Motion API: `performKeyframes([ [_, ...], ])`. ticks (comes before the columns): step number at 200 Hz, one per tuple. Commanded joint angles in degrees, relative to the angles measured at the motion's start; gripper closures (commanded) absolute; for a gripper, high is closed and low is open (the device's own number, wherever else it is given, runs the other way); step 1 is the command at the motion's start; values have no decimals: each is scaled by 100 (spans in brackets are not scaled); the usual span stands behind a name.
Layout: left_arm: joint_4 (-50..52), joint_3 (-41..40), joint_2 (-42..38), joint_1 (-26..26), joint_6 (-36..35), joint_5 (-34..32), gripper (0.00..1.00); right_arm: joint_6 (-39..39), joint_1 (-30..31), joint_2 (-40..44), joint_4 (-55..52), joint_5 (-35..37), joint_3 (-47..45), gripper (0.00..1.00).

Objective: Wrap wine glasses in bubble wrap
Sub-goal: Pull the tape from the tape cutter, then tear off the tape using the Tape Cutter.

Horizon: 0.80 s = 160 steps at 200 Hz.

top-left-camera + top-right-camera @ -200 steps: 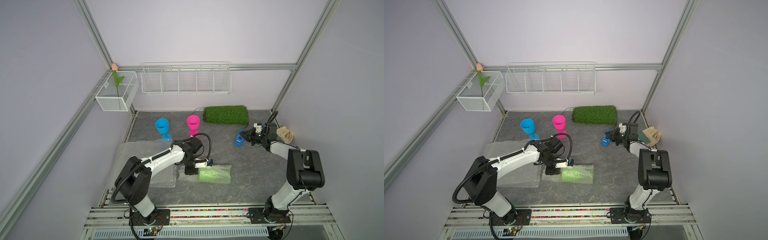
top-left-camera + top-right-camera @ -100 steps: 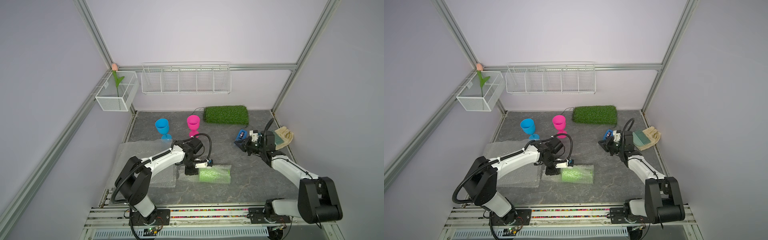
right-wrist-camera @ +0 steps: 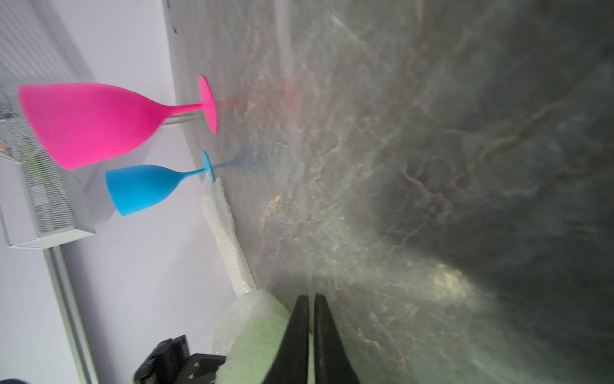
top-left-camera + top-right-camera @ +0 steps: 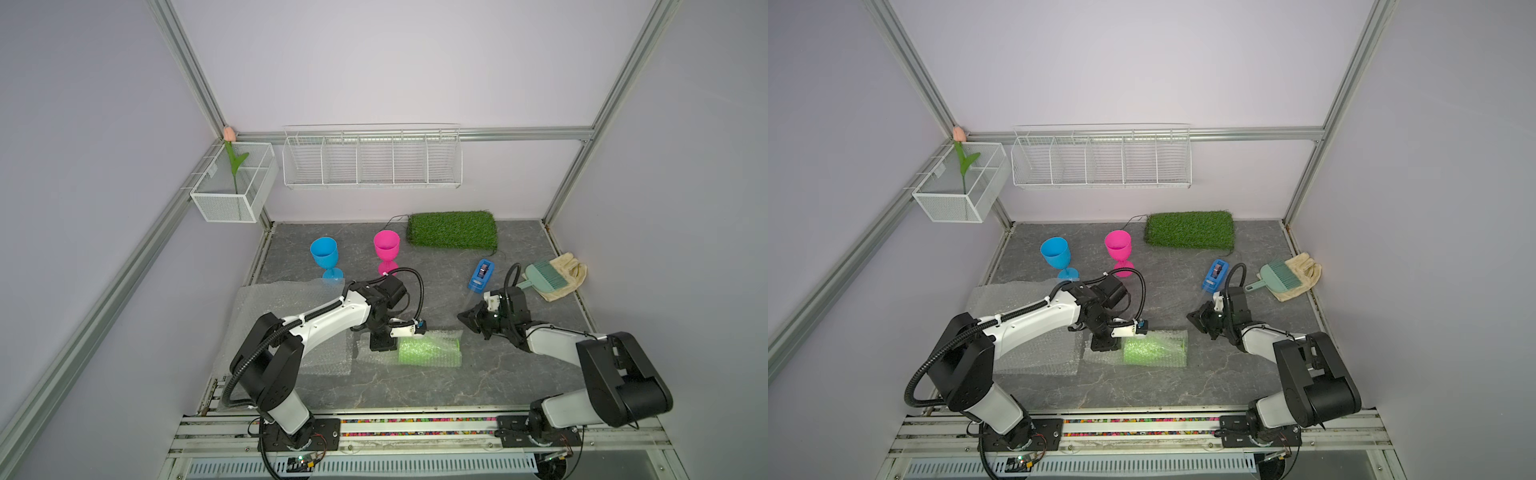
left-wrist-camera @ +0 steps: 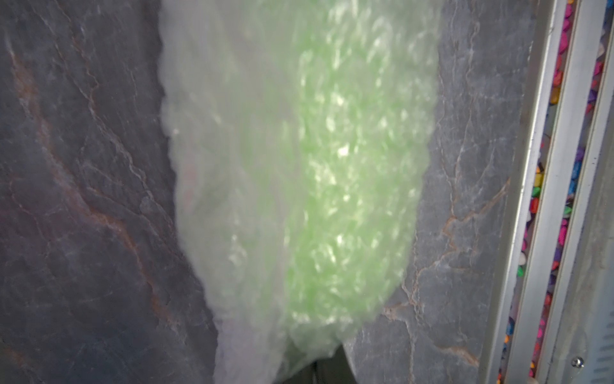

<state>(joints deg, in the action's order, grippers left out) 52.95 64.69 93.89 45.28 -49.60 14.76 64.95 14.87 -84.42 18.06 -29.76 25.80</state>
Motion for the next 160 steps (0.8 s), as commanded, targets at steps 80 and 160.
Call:
performKeyframes([
  [80,181,94,138,34,-23,17,100,26,434,1655,-1351,502,-274,53],
  [160,190,97,189,34,-22,15,100,-1721,-1020,1242,-1745,12,785,55],
])
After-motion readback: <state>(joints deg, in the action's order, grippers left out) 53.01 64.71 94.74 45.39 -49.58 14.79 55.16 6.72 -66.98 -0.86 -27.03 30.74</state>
